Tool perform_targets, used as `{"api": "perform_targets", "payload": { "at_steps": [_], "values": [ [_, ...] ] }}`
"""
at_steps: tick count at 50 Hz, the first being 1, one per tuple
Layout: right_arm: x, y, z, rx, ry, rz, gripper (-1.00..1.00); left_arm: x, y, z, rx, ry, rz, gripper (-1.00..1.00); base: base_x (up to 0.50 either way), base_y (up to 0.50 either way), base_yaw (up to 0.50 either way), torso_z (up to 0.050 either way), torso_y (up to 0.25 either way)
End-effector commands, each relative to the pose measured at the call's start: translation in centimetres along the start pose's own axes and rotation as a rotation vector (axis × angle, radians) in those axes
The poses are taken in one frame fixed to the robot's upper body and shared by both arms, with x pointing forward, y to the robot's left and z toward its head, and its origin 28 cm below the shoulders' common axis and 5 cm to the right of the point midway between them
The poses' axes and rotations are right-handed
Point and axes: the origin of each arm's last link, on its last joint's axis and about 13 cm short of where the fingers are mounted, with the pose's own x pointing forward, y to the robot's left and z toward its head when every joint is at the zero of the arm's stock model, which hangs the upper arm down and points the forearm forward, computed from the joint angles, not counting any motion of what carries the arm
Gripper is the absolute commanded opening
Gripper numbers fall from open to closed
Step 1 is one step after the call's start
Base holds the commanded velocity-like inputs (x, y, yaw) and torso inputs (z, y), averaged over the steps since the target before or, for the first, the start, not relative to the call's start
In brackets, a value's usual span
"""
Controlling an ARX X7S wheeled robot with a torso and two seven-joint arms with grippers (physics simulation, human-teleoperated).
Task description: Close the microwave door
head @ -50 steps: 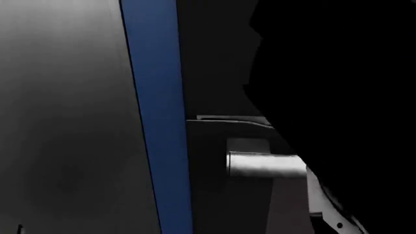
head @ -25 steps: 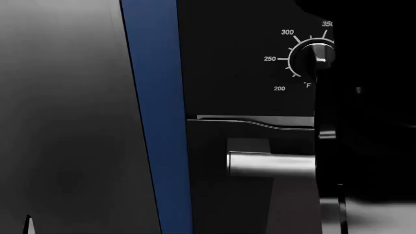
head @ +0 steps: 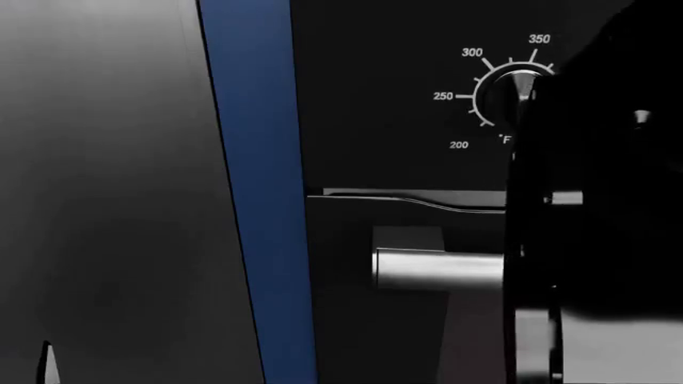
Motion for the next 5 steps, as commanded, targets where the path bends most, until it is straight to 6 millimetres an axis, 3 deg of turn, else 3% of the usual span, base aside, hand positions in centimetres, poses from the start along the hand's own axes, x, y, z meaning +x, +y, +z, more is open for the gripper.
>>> {"api": "perform_targets", "payload": {
  "at_steps": [1, 5],
  "values": [
    [1.42, -0.03, -8.13, -0.073, 0.445, -0.057, 1.0, 0.01, -0.01, -0.01, 0.0, 0.0, 0.0, 1.0, 0.0, 0.0, 0.0, 0.0, 0.0],
    [1.38, -0.07, -8.21, -0.073, 0.449, -0.057, 1.0, -0.04, -0.03, 0.02, 0.001, 0.0, 0.001, 1.0, 0.0, 0.0, 0.0, 0.0, 0.0]
  ]
}}
